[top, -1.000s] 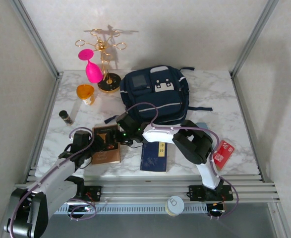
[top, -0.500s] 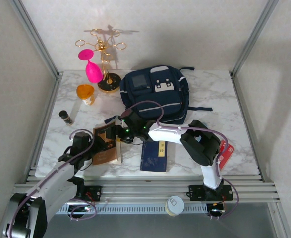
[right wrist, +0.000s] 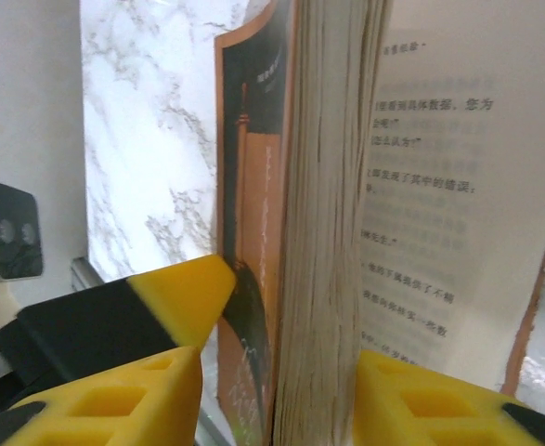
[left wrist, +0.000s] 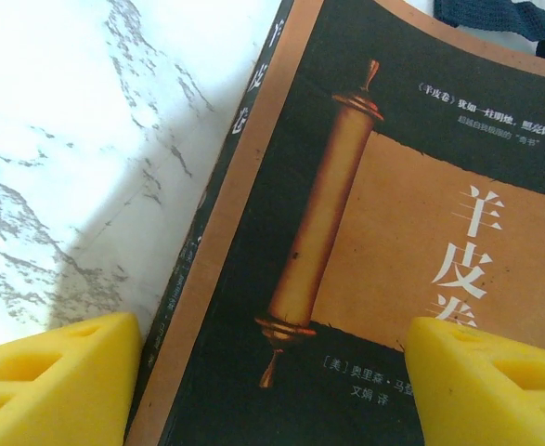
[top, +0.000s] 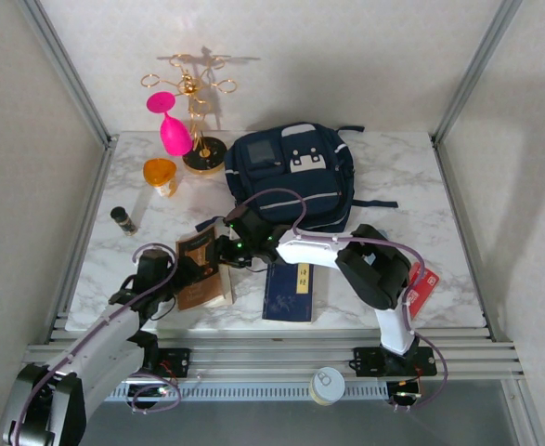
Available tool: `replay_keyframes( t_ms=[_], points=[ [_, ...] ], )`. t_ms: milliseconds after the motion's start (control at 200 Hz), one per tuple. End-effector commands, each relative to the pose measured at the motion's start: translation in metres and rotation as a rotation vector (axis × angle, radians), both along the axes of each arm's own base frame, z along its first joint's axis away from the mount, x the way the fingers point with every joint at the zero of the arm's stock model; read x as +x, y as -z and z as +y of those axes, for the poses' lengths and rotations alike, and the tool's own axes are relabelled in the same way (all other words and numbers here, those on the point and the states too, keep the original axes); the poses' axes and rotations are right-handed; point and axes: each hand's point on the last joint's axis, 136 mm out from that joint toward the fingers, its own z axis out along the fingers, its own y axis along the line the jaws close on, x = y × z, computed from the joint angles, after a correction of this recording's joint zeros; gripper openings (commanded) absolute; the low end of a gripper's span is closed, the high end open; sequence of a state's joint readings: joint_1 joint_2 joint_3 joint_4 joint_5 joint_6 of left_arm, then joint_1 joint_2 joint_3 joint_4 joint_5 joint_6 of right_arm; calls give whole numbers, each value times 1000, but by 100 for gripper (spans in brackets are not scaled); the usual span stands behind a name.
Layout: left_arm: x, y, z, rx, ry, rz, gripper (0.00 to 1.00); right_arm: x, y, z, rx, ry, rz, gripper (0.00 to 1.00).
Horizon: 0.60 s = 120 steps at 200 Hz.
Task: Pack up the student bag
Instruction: Pick up the book from the bottom-left of the table.
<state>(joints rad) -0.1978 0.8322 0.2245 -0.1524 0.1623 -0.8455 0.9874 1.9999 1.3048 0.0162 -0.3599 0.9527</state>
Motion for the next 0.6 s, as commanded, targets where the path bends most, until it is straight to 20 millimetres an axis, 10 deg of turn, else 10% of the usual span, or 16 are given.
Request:
replay_keyframes(
  t_ms=[0,596],
  points=[
    [-1,0,-9,-36,26,-1,74,5,5,2,-42,-13,-38,40],
    [22,-54,-15,-43,48,-123,83,1,-70,8,151,-65,-154,0]
  ],
)
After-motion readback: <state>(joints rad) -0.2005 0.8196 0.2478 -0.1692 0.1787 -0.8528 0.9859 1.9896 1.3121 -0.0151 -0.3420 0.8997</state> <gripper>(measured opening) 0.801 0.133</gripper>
